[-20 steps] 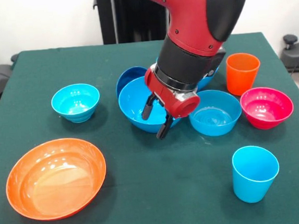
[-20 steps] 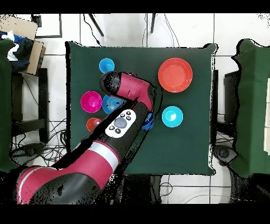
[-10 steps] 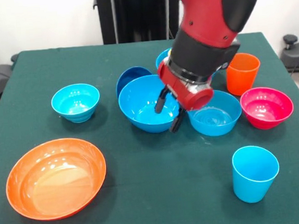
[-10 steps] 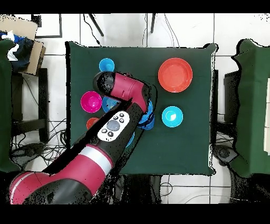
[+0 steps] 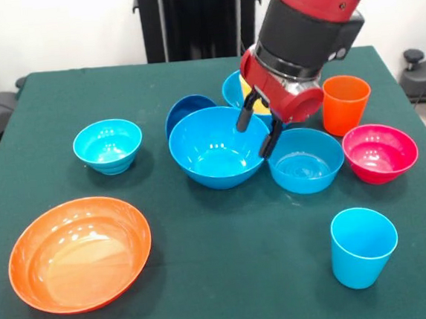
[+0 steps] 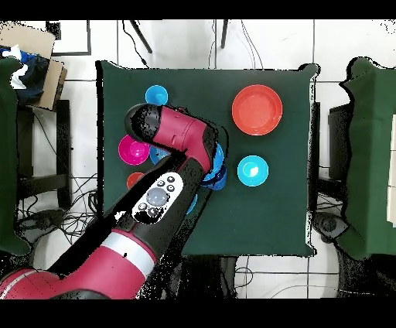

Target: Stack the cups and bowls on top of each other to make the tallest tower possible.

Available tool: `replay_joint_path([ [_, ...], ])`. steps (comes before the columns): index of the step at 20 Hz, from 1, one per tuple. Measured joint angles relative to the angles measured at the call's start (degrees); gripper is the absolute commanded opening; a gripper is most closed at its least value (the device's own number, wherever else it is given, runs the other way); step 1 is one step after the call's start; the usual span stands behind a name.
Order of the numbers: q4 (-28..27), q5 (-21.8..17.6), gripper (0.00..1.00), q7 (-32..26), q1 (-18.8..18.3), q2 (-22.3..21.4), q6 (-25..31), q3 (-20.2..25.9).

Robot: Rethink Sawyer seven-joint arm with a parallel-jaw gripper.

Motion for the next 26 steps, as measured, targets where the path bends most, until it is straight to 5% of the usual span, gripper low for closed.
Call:
replay_joint_path([
  [21,1.68,0.0,1.0,0.0,0.02,-0.74,-0.39,-0.1],
  [26,1.39,0.01,1.0,0.0,-1.61,0.4,-5.76,0.54],
])
